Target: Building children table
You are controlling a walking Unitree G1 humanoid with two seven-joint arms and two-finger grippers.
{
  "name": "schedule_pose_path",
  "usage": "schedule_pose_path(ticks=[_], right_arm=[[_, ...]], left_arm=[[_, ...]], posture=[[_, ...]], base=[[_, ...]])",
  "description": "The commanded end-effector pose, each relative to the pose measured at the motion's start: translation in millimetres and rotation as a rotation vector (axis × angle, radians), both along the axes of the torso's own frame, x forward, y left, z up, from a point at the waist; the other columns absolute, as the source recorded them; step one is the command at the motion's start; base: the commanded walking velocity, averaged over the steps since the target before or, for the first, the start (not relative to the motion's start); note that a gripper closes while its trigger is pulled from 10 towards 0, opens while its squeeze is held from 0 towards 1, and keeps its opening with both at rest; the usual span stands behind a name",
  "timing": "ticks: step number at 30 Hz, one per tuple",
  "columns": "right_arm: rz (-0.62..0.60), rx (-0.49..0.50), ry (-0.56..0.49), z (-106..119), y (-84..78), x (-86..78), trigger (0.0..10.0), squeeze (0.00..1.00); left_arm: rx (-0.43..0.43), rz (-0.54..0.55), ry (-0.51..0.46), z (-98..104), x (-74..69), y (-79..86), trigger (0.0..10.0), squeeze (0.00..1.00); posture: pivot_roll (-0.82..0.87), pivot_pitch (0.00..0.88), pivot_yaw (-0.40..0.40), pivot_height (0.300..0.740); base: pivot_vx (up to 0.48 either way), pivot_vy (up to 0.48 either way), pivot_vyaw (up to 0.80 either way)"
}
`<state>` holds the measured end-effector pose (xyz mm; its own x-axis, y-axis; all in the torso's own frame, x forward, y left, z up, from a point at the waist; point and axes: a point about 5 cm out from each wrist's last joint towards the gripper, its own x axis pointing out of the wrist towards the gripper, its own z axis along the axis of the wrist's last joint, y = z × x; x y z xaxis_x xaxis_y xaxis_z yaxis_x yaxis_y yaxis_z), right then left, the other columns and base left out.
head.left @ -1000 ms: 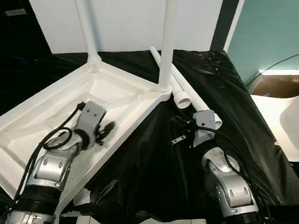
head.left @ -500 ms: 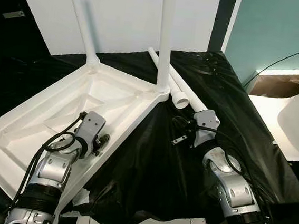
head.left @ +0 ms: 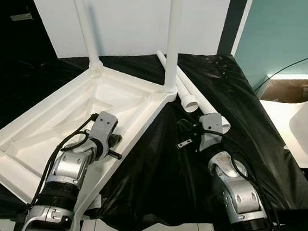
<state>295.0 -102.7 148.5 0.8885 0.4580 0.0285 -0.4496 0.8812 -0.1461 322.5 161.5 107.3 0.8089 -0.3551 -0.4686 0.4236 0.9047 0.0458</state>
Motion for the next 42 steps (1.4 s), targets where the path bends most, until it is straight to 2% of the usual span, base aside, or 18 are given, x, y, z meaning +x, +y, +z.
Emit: schedule_pose_path(ticks=[1,10,12,16,21,22,24,25,27,28,29,32,33,34,36,42], right_arm=[[0.000,0.002,0.005,-1,1.3,0.1,10.0,0.00],[-0.001,0.002,0.004,-1,1.0,0.6,10.0,0.00],[0.001,0.003,0.004,0,1.7,1.1,10.0,0.00],[0.002,0.003,0.004,0,1.9,1.1,10.0,0.00],[0.001,0.002,0.004,-1,1.7,1.2,10.0,0.00],[0.000,0.001,0.004,-1,1.4,1.4,10.0,0.00],[0.000,0.001,0.004,-1,1.4,1.4,10.0,0.00],[-0.001,0.001,0.004,-1,1.4,1.6,10.0,0.00],[-0.001,0.001,0.004,-1,1.4,1.6,10.0,0.00],[-0.001,0.001,0.003,-1,1.5,1.8,10.0,0.00],[-0.001,0.001,0.003,0,1.7,2.0,10.0,0.00],[-0.001,0.001,0.002,0,1.8,2.2,10.0,0.00],[-0.001,0.000,0.003,-1,1.8,2.5,10.0,0.00],[-0.001,0.000,0.003,-1,1.8,2.5,10.0,0.00],[0.000,-0.001,0.004,-1,2.0,2.7,10.0,0.00],[0.000,-0.001,0.004,-1,2.2,2.7,10.0,0.00]], left_arm=[[0.072,0.231,0.013,-14,-1.3,11.3,0.0,0.00],[0.038,0.336,0.012,-13,2.1,14.1,0.0,0.00],[0.005,0.387,0.005,-11,3.9,12.7,0.0,0.00],[-0.006,0.407,-0.001,-10,4.5,12.2,0.0,0.00],[-0.077,0.449,-0.025,-5,6.2,8.5,0.0,0.00],[-0.089,0.352,-0.040,-2,5.9,-4.2,9.1,0.00],[-0.089,0.352,-0.040,-2,5.9,-4.2,9.1,0.00],[-0.065,0.229,-0.098,3,4.6,-15.5,10.0,0.00],[-0.065,0.229,-0.098,3,4.6,-15.5,10.0,0.00],[-0.069,0.137,-0.128,6,2.2,-24.5,10.0,1.00],[-0.074,0.073,-0.164,11,0.8,-30.3,10.0,1.00],[-0.083,0.051,-0.186,14,0.4,-32.0,10.0,1.00],[-0.150,0.007,-0.249,29,1.5,-35.0,10.0,0.00],[-0.150,0.007,-0.249,29,1.5,-35.0,10.0,0.00],[-0.201,-0.034,-0.317,44,0.9,-34.3,10.0,0.00],[-0.205,-0.010,-0.345,50,2.0,-23.2,10.0,0.00]], posture=[[-0.05,0.000,0.068,0.740],[-0.05,0.000,0.065,0.740],[-0.05,0.000,0.063,0.740],[-0.05,0.000,0.063,0.740],[-0.05,0.000,0.063,0.740],[-0.04,0.000,0.063,0.740],[-0.04,0.000,0.063,0.740],[-0.04,0.000,0.063,0.740],[-0.04,0.000,0.063,0.740],[-0.04,0.000,0.063,0.740],[-0.04,0.000,0.063,0.740],[-0.04,0.000,0.063,0.740],[-0.04,0.000,0.062,0.740],[-0.04,0.000,0.062,0.740],[-0.04,0.000,0.062,0.740],[-0.04,0.000,0.062,0.740]], base=[[0.000,0.000,0.00],[0.000,0.000,0.00],[0.000,0.000,0.00],[0.000,0.000,0.00],[0.000,0.000,0.00],[0.000,0.000,0.00],[0.000,0.000,0.00],[0.000,0.000,0.00],[0.000,0.000,0.00],[0.000,0.000,0.00],[0.000,0.000,0.00],[0.000,0.000,0.00],[0.000,0.000,0.00],[0.000,0.000,0.00],[0.000,0.000,0.00],[0.000,0.000,0.00]])
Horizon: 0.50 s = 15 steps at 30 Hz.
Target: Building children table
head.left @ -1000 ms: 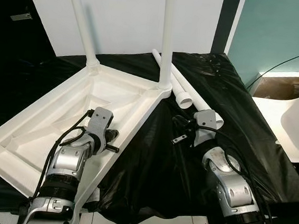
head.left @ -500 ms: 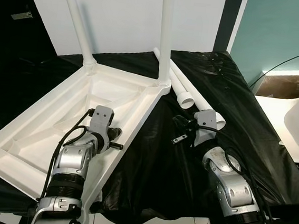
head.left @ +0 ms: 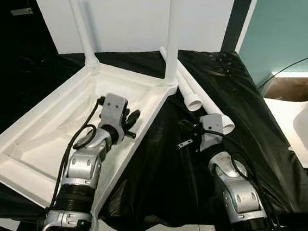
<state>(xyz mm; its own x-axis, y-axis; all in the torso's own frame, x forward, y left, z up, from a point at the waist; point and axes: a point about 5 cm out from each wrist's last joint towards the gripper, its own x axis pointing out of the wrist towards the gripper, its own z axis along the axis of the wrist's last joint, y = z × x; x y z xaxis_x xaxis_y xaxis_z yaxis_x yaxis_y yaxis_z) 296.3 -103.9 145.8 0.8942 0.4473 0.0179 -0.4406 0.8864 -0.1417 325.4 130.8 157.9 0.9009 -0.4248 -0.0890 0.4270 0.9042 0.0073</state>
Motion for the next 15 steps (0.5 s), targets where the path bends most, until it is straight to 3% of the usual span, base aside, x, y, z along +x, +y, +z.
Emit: schedule_pose_path(ticks=[1,5,8,15], right_arm=[[0.011,0.000,-0.008,2,3.3,1.4,10.0,0.00],[0.010,-0.001,-0.007,1,3.5,1.4,10.0,0.00],[0.012,-0.003,-0.005,0,4.0,1.2,10.0,0.00],[0.012,-0.006,-0.004,0,4.7,2.1,10.0,0.00]], left_arm=[[0.015,0.013,-0.002,-1,-1.0,15.0,10.0,0.00],[0.105,-0.067,0.013,-9,-9.1,33.2,10.0,0.00],[0.167,-0.231,0.071,-20,-26.2,50.0,10.0,0.00],[0.147,-0.317,0.110,-22,-35.4,62.9,10.0,0.00]], posture=[[-0.04,0.000,0.065,0.740],[-0.04,0.000,0.064,0.740],[-0.04,0.000,0.064,0.740],[-0.04,0.000,0.068,0.740]], base=[[0.000,0.000,0.00],[0.000,0.000,0.00],[0.000,0.000,0.00],[0.000,0.000,0.00]])
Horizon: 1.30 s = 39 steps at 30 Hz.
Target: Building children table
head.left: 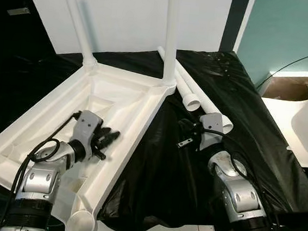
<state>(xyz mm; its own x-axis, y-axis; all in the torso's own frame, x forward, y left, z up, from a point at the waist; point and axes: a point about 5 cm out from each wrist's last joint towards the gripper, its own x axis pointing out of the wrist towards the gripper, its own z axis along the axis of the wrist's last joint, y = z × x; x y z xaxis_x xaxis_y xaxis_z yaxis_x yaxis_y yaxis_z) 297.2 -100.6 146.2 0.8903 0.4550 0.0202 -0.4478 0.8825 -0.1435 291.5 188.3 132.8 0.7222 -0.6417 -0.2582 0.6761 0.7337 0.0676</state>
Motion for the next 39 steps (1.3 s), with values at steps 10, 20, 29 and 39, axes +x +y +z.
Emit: schedule_pose_path(ticks=[10,20,29,39], right_arm=[[0.001,-0.005,-0.003,-1,2.5,2.2,10.0,0.00],[-0.004,-0.005,-0.005,-2,2.2,2.3,10.0,0.00],[-0.006,-0.008,-0.006,-2,2.0,2.4,10.0,0.00],[-0.010,-0.009,-0.007,-2,1.9,2.4,10.0,0.00]], left_arm=[[-0.042,-0.168,0.039,9,-7.3,18.5,10.0,1.00],[0.102,-0.300,0.138,-2,-19.2,31.8,10.0,0.00],[-0.028,-0.425,0.165,-2,-32.0,4.4,10.0,0.00],[0.147,-0.324,0.230,-36,-25.8,-6.9,10.0,0.00]], posture=[[-0.04,0.000,0.073,0.740],[-0.05,0.000,0.078,0.740],[-0.04,0.000,0.074,0.740],[-0.05,0.000,0.075,0.740]], base=[[0.000,0.000,0.00],[0.000,0.000,0.00],[0.000,0.000,0.00],[0.000,0.000,0.00]])
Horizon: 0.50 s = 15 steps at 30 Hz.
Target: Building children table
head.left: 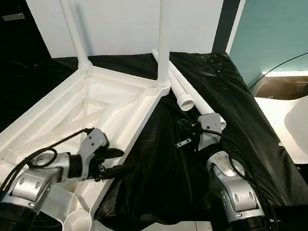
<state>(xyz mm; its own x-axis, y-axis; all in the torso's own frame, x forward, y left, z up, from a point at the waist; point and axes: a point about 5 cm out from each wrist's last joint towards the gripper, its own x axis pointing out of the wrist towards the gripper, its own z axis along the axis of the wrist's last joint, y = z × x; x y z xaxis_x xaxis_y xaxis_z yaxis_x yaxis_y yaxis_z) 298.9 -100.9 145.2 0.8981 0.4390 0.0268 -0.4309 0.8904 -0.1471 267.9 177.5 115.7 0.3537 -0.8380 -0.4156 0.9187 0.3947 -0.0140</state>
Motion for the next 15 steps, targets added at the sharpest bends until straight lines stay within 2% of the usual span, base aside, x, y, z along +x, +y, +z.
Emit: schedule_pose_path(ticks=[1,2,4,7,9,12,15], right_arm=[[0.007,-0.009,0.000,0,1.9,0.8,10.0,0.00],[0.007,-0.009,0.000,0,1.9,0.8,10.0,0.00],[0.004,-0.010,0.001,-1,0.9,0.3,10.0,0.00],[0.003,-0.011,0.002,-1,0.6,0.0,10.0,0.00],[0.003,-0.012,0.004,-2,0.5,-0.8,10.0,0.00],[0.004,-0.012,0.004,-2,0.5,-1.0,10.0,0.00],[0.005,-0.012,0.005,-2,0.8,-1.0,10.0,0.00]], left_arm=[[0.099,0.117,0.041,-23,1.4,3.8,10.0,0.00],[0.099,0.117,0.041,-23,1.4,3.8,10.0,0.00],[0.038,0.161,-0.009,-14,10.1,-0.1,10.0,0.00],[0.007,0.170,-0.028,-10,12.4,-1.2,10.0,0.00],[-0.053,0.176,-0.064,1,15.1,-0.3,10.0,0.00],[-0.073,0.190,-0.077,5,16.5,1.2,10.0,0.00],[-0.095,0.249,-0.099,10,21.4,7.2,10.0,0.00]], posture=[[-0.05,0.000,0.074,0.740],[-0.05,0.000,0.074,0.740],[-0.06,0.000,0.075,0.740],[-0.06,0.000,0.075,0.740],[-0.06,0.000,0.076,0.740],[-0.05,0.000,0.074,0.740],[-0.05,0.000,0.072,0.740]], base=[[0.000,0.000,0.00],[0.000,0.000,0.00],[0.000,0.000,0.00],[0.000,0.000,0.00],[0.000,0.000,0.00],[0.000,0.000,0.00],[0.000,0.000,0.00]])
